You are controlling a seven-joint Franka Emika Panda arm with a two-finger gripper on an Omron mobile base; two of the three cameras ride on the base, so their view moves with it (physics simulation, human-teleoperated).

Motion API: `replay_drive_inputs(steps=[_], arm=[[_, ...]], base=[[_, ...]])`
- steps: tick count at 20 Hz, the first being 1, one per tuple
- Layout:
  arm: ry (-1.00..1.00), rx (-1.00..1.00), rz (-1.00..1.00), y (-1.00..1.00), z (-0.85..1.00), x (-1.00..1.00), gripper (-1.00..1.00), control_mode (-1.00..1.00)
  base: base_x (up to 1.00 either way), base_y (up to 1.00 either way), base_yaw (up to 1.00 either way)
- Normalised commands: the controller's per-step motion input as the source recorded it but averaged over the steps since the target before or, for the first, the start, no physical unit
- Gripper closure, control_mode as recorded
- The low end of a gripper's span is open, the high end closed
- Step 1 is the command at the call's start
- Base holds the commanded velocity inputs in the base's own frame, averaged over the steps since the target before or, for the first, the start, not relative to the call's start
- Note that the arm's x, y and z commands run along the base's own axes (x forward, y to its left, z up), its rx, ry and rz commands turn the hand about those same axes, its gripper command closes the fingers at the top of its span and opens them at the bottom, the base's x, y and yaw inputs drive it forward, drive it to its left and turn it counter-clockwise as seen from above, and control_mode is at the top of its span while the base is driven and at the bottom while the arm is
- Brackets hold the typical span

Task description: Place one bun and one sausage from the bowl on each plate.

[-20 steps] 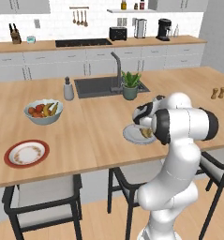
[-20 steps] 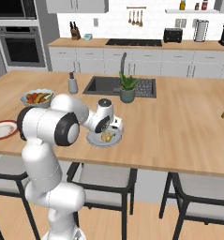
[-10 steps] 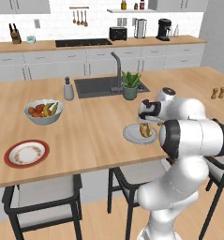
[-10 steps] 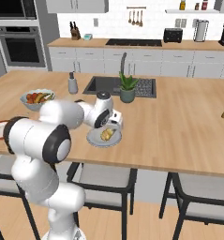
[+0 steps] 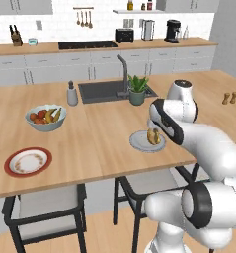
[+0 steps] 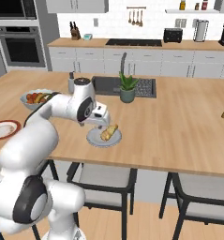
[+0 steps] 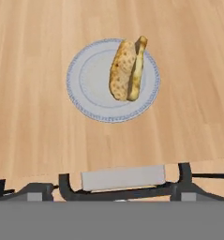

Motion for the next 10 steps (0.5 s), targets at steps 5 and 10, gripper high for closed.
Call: replay_drive_inputs(steps=[5, 10], arm=[[0.03, -0.02, 0.06, 0.14, 0.09, -1.0, -1.0, -1.0], [-0.18, 0.02, 0.04, -0.01, 0.08, -0.92, -1.0, -1.0]], base=[[0.0, 0.0, 0.0], [0.0, 0.0, 0.0]])
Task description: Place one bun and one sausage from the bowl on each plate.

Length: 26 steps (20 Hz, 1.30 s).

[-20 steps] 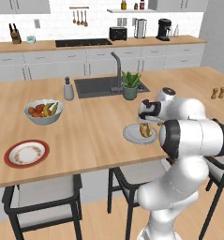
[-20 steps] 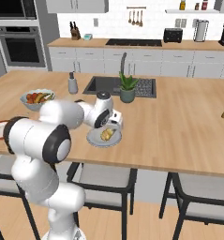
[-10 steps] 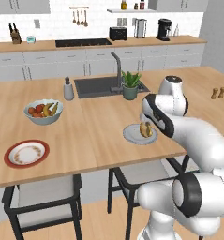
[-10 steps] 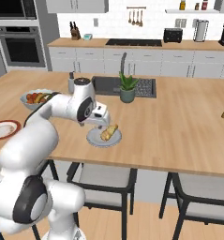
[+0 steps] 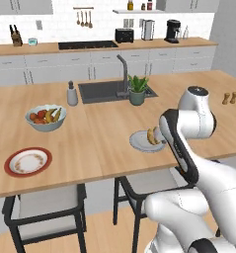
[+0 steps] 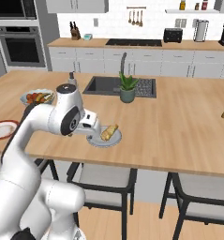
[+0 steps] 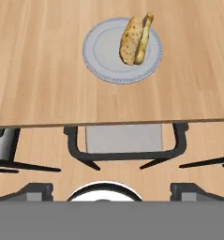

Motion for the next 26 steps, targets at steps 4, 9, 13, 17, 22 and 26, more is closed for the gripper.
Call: replay_drive_inputs(steps=[4, 9, 13, 17, 22, 26], arm=[[-0.05, 0.0, 0.01, 0.0, 0.03, -0.11, -1.0, -1.0], [0.0, 0.0, 0.0, 0.0, 0.0, 0.0, -1.0, -1.0], [0.0, 0.0, 0.0, 0.0, 0.0, 0.0, -1.0, 1.0], [0.0, 0.0, 0.0, 0.0, 0.0, 0.0, -1.0, 1.0], [0.0, 0.0, 0.0, 0.0, 0.0, 0.0, -1.0, 1.0], [0.0, 0.0, 0.0, 0.0, 0.0, 0.0, -1.0, 1.0]], base=[[0.0, 0.0, 0.0], [0.0, 0.0, 0.0], [-0.55, -0.33, -0.03], [-0.96, -0.98, -0.22], [-0.03, -1.0, -0.17], [0.19, -1.0, -0.08]])
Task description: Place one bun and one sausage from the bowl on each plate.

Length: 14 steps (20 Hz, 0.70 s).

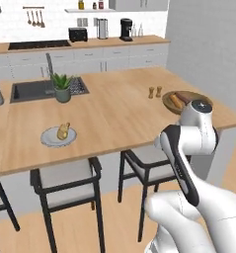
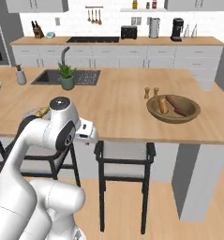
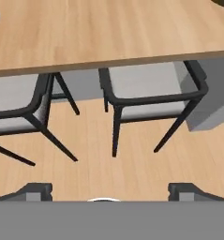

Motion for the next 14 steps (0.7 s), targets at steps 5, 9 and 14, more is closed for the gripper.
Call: replay_drive_inputs(steps=[5, 9, 14], arm=[[0.0, 0.0, 0.0, 0.0, 0.0, 0.0, -1.0, 1.0], [0.0, 0.0, 0.0, 0.0, 0.0, 0.0, -1.0, 1.0], [0.0, 0.0, 0.0, 0.0, 0.0, 0.0, -1.0, 1.0]], base=[[0.39, -1.0, -0.03], [0.59, -1.0, 0.0], [0.7, -0.85, 0.07]])
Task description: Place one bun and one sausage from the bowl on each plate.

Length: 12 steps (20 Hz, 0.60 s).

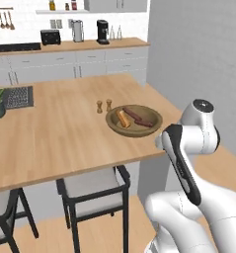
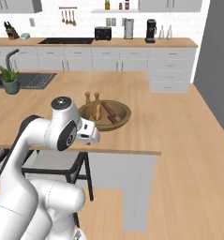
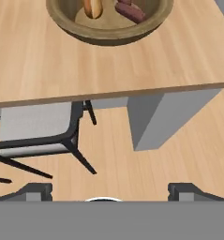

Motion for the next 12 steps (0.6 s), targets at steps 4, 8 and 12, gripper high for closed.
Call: replay_drive_inputs(steps=[4, 8, 12], arm=[[0.0, 0.0, 0.0, 0.0, 0.0, 0.0, -1.0, 1.0], [0.0, 0.0, 0.0, 0.0, 0.0, 0.0, -1.0, 1.0], [0.0, 0.0, 0.0, 0.0, 0.0, 0.0, -1.0, 1.0]], base=[[0.62, -0.62, 0.19], [0.52, -0.4, 0.19], [0.65, -0.07, 0.18]])
